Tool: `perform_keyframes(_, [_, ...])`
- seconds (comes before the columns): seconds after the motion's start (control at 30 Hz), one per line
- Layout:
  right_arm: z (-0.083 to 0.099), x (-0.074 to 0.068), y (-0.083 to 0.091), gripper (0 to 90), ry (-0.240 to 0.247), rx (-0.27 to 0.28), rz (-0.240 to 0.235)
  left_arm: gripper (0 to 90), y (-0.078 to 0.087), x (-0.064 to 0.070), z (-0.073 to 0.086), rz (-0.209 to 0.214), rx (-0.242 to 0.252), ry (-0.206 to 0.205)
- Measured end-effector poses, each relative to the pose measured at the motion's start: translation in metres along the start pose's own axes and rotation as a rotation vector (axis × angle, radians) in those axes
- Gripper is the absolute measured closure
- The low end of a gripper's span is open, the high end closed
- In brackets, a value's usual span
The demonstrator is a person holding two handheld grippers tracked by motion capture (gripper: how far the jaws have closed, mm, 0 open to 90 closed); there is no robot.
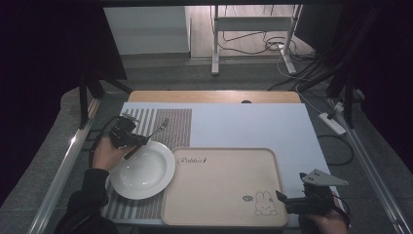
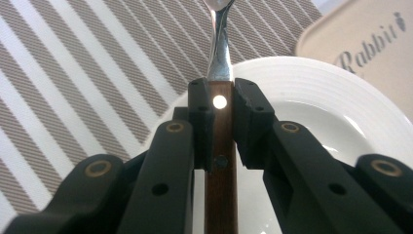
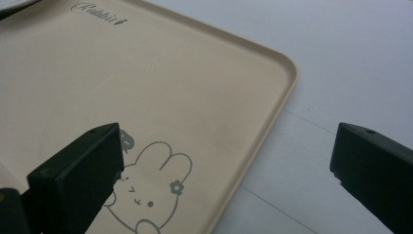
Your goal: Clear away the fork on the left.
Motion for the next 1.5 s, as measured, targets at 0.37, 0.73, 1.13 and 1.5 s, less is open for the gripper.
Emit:
perform_keyframes(0.37, [0.000, 0.000, 0.000, 0.0, 0.001, 0.002, 0.000, 78.1, -0.002, 0.034, 0.007, 0.030, 0.020, -0.021])
perform_keyframes(0.73, [0.000, -0.001, 0.000, 0.0, 0.005, 0.003, -0.001, 78.1, -0.004, 0.074, 0.019, 0.056, 0.028, -0.030])
perform_keyframes(1.13, [0.000, -0.001, 0.000, 0.0, 0.009, 0.000, 0.002, 78.1, -0.013, 0.109, 0.030, 0.062, 0.008, -0.045])
perform_keyframes(1.5, [0.000, -0.002, -0.001, 0.0, 0.017, -0.002, 0.001, 78.1, -0.038, 0.157, 0.022, 0.107, -0.040, -0.085])
Point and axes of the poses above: each handheld gripper's, and its own axes: y roughly backward along the jaws, z roughly out of its underside, x roughly to its right, the point moved 4 cm from there along -y, roughly forward along the jaws, and after that the axes turned 1 degree about z, right-handed, at the moved point
